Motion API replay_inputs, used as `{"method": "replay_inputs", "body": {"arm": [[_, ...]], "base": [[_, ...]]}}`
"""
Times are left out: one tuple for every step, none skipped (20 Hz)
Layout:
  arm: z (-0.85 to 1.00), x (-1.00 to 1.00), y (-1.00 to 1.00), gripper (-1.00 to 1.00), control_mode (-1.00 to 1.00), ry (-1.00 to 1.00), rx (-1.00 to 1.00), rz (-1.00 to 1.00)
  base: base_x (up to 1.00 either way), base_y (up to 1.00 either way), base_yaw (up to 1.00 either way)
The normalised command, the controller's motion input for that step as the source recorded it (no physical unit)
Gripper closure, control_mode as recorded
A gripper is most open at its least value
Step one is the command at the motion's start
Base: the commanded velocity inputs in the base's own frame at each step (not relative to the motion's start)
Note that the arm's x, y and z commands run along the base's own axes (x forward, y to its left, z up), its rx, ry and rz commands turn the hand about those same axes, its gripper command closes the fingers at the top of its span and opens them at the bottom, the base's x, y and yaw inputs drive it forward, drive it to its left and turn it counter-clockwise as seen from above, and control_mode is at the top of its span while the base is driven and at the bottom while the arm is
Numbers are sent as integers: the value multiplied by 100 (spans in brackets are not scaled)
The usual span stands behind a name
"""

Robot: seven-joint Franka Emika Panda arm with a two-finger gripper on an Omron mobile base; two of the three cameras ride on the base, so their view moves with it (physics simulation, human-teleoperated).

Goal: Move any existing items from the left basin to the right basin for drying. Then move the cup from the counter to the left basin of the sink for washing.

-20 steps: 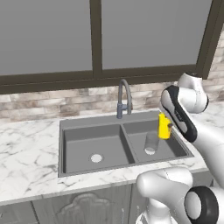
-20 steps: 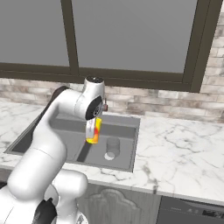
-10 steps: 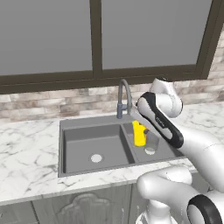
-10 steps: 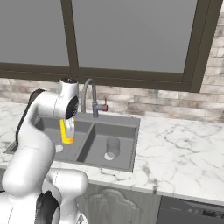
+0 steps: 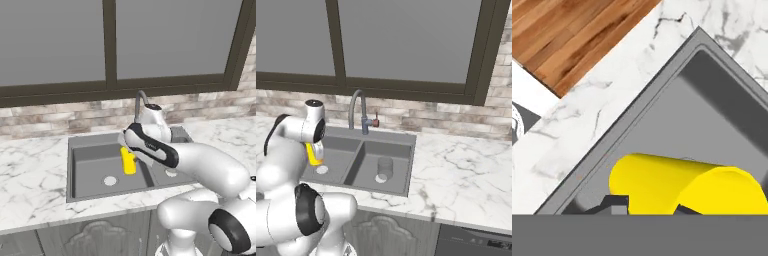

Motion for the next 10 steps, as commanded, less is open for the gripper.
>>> {"method": "replay_inputs", "body": {"arm": [[-52, 75, 74, 100, -100, 2, 0, 5], [-58, 78, 64, 100, -100, 2, 0, 2], [-60, 79, 64, 100, -100, 1, -2, 1], [-61, 80, 64, 100, -100, 1, -3, 0], [-63, 75, 59, 100, -100, 0, -5, 0], [-66, 74, 49, 100, -100, 0, -5, 0], [-68, 69, 49, 100, -100, 0, -7, 0], [-69, 69, 44, 100, -100, 0, -7, 0], [-66, 61, 42, 100, -100, 0, -8, 0], [-64, 66, 40, 100, -100, 0, -7, 0]], "base": [[0, 0, 0], [0, 0, 0], [0, 0, 0], [0, 0, 0], [0, 0, 0], [0, 0, 0], [0, 0, 0], [0, 0, 0], [0, 0, 0], [0, 0, 0]]}}
